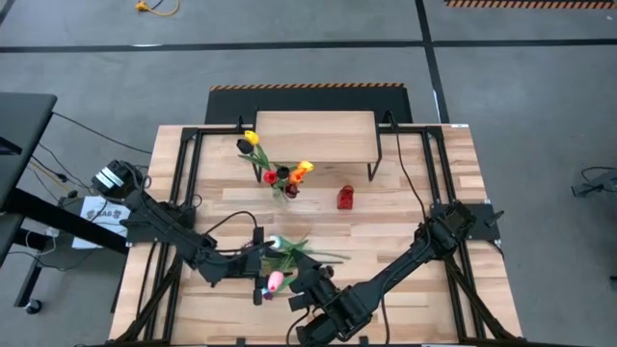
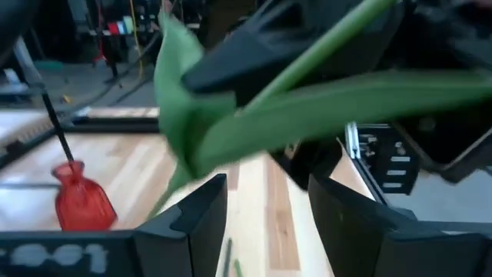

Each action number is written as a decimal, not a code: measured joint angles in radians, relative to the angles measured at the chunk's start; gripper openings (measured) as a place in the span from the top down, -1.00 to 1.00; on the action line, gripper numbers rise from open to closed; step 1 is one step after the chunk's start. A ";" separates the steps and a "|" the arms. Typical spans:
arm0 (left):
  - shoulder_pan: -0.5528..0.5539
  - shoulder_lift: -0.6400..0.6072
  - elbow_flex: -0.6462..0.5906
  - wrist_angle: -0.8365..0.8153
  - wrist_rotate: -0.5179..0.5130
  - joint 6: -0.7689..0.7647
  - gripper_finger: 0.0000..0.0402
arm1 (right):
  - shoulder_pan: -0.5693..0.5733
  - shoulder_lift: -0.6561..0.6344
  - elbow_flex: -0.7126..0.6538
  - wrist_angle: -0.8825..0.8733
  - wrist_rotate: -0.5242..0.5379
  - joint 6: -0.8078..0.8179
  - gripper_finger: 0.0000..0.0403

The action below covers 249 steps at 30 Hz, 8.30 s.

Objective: Pick and place flowers into a vace then onto a shelf
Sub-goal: Put the pink tulip into the red vase

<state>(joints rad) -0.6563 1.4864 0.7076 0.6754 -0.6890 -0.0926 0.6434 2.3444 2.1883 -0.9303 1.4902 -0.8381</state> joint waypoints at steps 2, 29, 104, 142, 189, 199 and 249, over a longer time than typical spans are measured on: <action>0.000 0.005 0.016 -0.003 -0.023 0.041 0.13 | 0.000 0.000 0.000 0.000 0.000 0.000 1.00; 0.000 0.005 0.030 -0.007 -0.161 0.101 0.13 | 0.017 0.000 0.000 0.042 -0.030 -0.001 1.00; -0.123 -0.296 0.150 -0.925 0.029 -0.302 1.00 | 0.021 -0.026 -0.007 0.223 -0.688 0.996 0.24; -0.123 -0.208 0.201 -0.913 0.082 -0.221 0.94 | -0.133 -0.026 -0.005 0.278 -0.839 1.074 0.97; -0.438 -0.354 0.304 -1.181 -0.426 -0.376 0.52 | -0.006 -0.441 -0.726 1.018 -0.808 0.991 1.00; -0.438 -0.354 0.304 -1.363 -0.420 -0.578 0.52 | 0.020 -0.727 -0.915 1.230 -0.720 0.564 0.98; -0.393 -0.354 0.304 -1.374 -0.579 -0.674 0.52 | -0.569 -1.473 -1.506 0.929 -1.021 0.742 1.00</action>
<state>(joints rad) -1.0489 1.1320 1.0115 -0.6982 -1.2679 -0.7670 0.0745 0.8717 0.6826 -0.0013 0.4688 -0.0963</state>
